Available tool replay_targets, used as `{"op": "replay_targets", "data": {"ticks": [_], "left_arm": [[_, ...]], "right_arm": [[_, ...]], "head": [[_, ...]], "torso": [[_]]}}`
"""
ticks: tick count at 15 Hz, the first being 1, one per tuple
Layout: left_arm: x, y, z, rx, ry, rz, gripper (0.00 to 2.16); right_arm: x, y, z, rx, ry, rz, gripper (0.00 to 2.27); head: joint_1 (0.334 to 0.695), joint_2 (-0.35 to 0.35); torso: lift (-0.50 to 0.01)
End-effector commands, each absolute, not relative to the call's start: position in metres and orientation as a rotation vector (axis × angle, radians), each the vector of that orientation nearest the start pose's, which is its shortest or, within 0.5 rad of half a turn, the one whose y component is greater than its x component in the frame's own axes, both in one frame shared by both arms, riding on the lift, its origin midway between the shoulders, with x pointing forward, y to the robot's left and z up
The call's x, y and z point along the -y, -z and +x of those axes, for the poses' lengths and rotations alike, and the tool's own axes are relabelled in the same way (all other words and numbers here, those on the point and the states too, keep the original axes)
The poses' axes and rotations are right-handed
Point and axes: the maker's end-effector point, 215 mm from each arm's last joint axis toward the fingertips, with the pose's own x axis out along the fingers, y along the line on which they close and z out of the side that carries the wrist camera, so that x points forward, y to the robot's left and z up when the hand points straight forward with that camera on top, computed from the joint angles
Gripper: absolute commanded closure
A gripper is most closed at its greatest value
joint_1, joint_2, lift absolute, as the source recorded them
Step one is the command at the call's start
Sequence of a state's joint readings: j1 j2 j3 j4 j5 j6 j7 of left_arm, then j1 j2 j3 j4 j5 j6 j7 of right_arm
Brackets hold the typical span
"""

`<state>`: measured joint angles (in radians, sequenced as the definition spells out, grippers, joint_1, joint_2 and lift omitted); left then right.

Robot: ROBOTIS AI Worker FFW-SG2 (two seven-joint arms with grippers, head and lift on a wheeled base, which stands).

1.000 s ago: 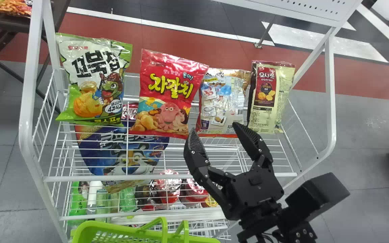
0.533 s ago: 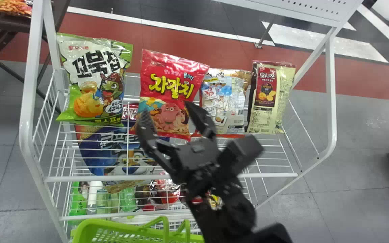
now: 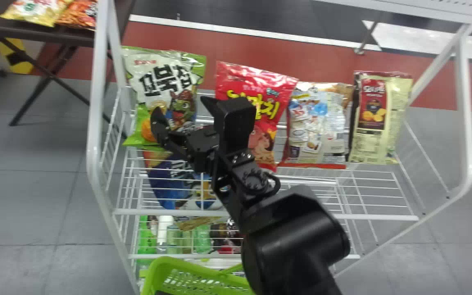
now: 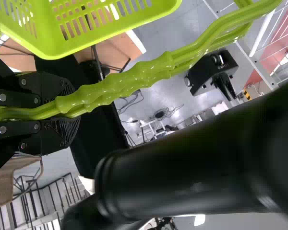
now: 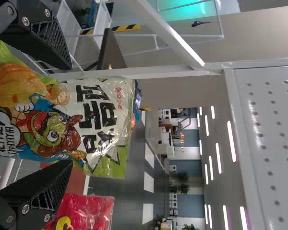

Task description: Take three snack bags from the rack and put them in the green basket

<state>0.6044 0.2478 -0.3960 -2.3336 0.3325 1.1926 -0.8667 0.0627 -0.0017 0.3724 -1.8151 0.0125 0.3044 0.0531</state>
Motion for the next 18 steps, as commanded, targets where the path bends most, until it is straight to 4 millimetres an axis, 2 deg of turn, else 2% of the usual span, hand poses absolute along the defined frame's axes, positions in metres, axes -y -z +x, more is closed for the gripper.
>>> {"op": "replay_targets", "data": {"ticks": [1,4,6,7,8,9,10,12,14,16,17,18], "left_arm": [[0.076,0.404,0.084,-1.071,1.405,-0.578,2.11],[0.071,0.405,0.09,-1.062,1.395,-0.599,2.11],[0.067,0.404,0.095,-1.057,1.387,-0.626,2.11],[0.064,0.404,0.099,-1.049,1.381,-0.631,2.11],[0.062,0.404,0.102,-1.043,1.371,-0.64,2.11],[0.06,0.404,0.104,-1.04,1.368,-0.645,2.11],[0.06,0.404,0.106,-1.035,1.363,-0.646,2.11],[0.059,0.403,0.108,-1.024,1.359,-0.654,2.11],[0.059,0.401,0.11,-1.016,1.357,-0.665,2.11],[0.057,0.401,0.116,-1.001,1.345,-0.671,2.11],[0.056,0.4,0.12,-0.992,1.337,-0.677,2.11],[0.056,0.4,0.122,-0.989,1.33,-0.677,2.11]], "right_arm": [[0.0,0.348,0.548,-0.182,-0.424,-0.038,0.13],[0.005,0.369,0.558,-0.237,-0.415,-0.071,0.13],[0.007,0.371,0.57,-0.249,-0.414,-0.083,0.13],[0.007,0.375,0.574,-0.27,-0.429,-0.088,0.22],[0.006,0.382,0.573,-0.3,-0.448,-0.1,0.78],[0.006,0.39,0.57,-0.327,-0.455,-0.115,1.8],[0.001,0.39,0.567,-0.328,-0.473,-0.126,2.1],[0.0,0.393,0.559,-0.328,-0.493,-0.119,2.2],[0.001,0.382,0.545,-0.301,-0.489,-0.093,2.2],[0.0,0.352,0.525,-0.246,-0.493,-0.066,2.2],[0.009,0.332,0.512,-0.22,-0.486,-0.067,2.2],[0.02,0.321,0.499,-0.209,-0.481,-0.079,2.2]], "head": [[0.695,-0.156],[0.695,-0.142],[0.695,-0.141],[0.695,-0.136],[0.695,-0.136],[0.695,-0.125],[0.695,-0.118],[0.695,-0.107],[0.695,-0.103],[0.695,-0.105],[0.695,-0.106],[0.695,-0.106]], "torso": [[-0.006],[-0.006],[-0.006],[-0.006],[-0.006],[-0.006],[-0.006],[-0.006],[-0.006],[-0.006],[-0.006],[-0.006]]}}
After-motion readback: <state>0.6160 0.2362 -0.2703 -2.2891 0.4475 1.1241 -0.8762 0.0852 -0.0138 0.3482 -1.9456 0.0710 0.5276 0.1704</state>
